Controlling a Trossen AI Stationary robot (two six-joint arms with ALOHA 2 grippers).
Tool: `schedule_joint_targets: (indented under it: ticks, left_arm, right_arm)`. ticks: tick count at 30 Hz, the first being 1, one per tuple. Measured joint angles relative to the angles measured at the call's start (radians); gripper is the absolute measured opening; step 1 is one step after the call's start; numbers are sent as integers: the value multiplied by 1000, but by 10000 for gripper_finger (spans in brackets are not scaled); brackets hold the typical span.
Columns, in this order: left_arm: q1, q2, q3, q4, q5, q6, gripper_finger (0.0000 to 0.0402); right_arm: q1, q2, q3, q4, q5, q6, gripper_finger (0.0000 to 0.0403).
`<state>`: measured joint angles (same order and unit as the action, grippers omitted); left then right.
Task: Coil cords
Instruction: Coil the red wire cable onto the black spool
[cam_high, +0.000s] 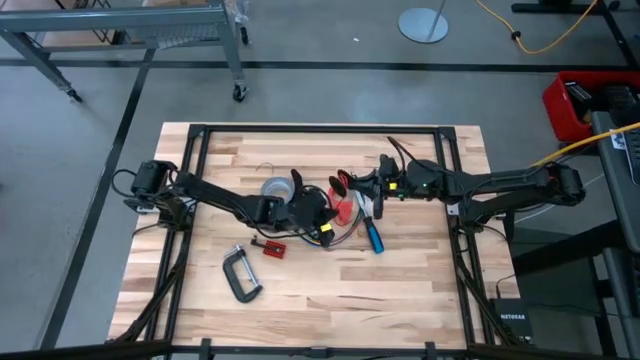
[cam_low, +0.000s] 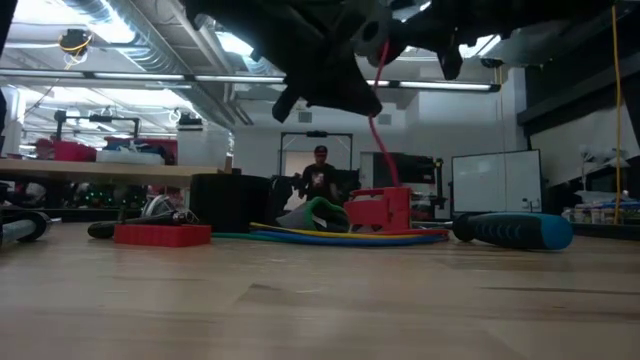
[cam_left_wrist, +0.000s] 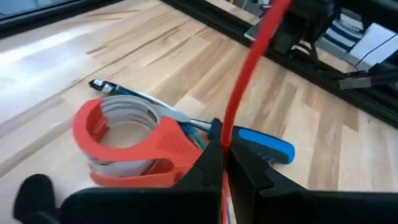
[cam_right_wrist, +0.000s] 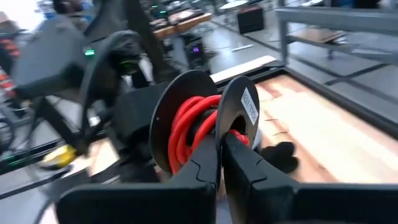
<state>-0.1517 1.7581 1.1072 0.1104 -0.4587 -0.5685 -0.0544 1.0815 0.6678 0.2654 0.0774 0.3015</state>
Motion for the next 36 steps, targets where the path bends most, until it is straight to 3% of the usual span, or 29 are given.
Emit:
schedule_joint_targets:
  ticks: [19, 26, 36]
  left_arm:
    - [41, -31, 0, -137, -19, 41, 0]
    - [51, -62, -3, -117, -24, 114, 8]
    - [60, -66, -3, -106, -31, 98, 4]
  right_arm:
    - [0, -88, -1, -209, -303, 73, 10]
    - [1, -88, 2, -313, -329, 76, 9]
    - [2, -56, 3, -358, -313, 68, 9]
